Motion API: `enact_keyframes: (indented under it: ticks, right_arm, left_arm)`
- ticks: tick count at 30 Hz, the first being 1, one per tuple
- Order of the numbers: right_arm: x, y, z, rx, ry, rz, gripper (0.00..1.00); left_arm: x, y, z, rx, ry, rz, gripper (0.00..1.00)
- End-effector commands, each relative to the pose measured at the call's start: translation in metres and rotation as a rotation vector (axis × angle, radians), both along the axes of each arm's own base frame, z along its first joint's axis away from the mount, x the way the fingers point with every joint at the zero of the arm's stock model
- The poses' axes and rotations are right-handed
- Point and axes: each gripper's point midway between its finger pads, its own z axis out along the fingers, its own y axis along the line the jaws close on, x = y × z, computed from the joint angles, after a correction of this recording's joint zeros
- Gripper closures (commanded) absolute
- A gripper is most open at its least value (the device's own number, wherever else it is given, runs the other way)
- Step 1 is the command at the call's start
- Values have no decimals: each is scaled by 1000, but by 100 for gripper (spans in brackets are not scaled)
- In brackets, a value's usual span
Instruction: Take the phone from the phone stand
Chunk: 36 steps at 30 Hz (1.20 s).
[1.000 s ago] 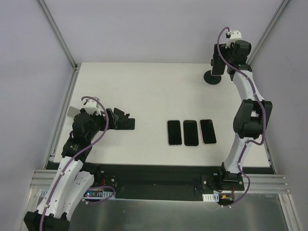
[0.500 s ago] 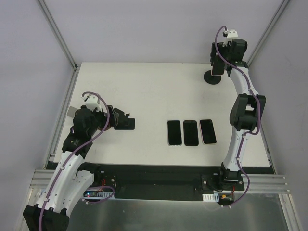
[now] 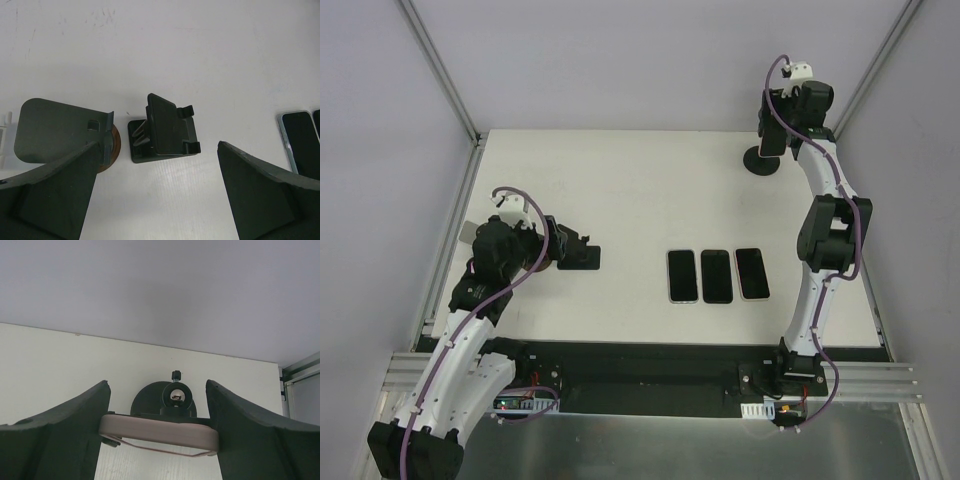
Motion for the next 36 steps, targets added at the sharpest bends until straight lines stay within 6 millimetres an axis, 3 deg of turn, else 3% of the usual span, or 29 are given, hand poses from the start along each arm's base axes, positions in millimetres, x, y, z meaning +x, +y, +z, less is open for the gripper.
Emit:
enact_keyframes:
  ticks: [1, 7, 13, 17, 21, 23, 32, 36]
  right_arm:
    - [-12, 19, 32, -4, -54, 79, 65]
    - [-43, 78, 63, -1, -82, 238, 85]
    - [-98, 168, 87, 40, -103, 481, 93]
    - [-150, 233, 88, 64, -88, 675, 95]
    - [-208, 276, 93, 98, -74, 842, 97]
    - [-239, 299, 81, 99, -41, 928, 98]
    - [-355, 338, 56, 38, 74, 1189, 98]
    - [-395, 352, 48, 27, 104, 1279, 96]
  left_arm:
    - [5, -2, 25, -3, -70, -24, 1]
    - [5, -8, 29, 4, -99, -65, 1]
    - [4, -29, 42, -6, -156, -205, 1]
    - [0, -44, 53, -8, -195, -315, 1]
    - [-5, -51, 61, -10, -226, -366, 1]
    - [-8, -51, 65, -7, -250, -376, 1]
    - [-24, -59, 66, 41, -328, -474, 1]
    - [-32, -66, 67, 51, -366, -540, 1]
